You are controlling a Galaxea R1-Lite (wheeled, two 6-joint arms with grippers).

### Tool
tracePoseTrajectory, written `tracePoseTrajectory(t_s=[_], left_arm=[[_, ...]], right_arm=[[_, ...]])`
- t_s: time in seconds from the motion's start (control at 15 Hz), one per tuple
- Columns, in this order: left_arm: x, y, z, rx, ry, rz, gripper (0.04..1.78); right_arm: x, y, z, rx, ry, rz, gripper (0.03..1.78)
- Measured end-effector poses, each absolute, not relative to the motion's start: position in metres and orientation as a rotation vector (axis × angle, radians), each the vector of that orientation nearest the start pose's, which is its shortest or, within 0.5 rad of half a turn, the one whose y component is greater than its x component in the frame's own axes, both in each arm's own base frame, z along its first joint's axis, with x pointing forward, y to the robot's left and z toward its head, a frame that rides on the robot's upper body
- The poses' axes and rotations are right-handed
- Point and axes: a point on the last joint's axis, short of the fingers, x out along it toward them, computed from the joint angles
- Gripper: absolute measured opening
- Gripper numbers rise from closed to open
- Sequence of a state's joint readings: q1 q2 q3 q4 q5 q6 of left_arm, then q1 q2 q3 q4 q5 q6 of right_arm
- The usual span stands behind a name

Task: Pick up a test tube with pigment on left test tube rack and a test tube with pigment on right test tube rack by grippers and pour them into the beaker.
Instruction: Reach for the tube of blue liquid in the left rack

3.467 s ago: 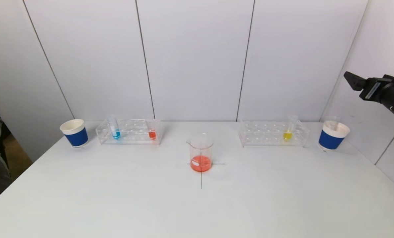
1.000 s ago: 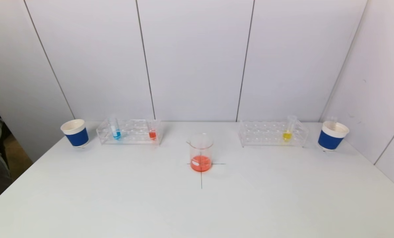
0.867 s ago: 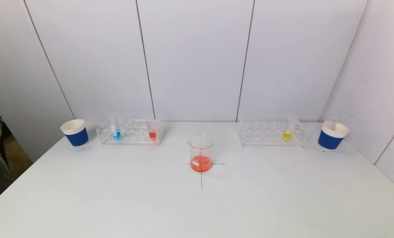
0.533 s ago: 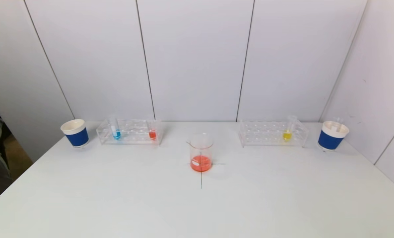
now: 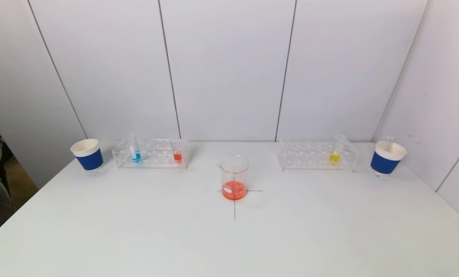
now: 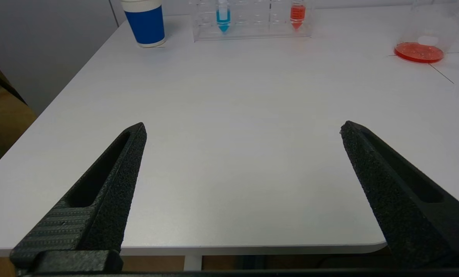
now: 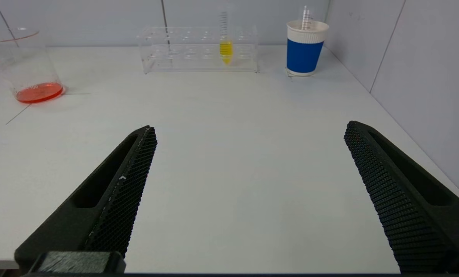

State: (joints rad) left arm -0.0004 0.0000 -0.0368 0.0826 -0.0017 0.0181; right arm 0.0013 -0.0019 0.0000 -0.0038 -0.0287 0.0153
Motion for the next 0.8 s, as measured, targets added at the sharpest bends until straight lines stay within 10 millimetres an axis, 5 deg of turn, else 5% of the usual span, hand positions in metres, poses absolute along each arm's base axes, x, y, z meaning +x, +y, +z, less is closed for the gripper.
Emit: tracePoseTrajectory(t_s=[0.8], left_arm=[[-0.0257, -0.0002, 0.077, 0.033, 0.046, -0.009, 1.76]], right_arm=[[-0.023, -0.0007, 0.0758, 0.015, -0.006, -0.027, 1.77]])
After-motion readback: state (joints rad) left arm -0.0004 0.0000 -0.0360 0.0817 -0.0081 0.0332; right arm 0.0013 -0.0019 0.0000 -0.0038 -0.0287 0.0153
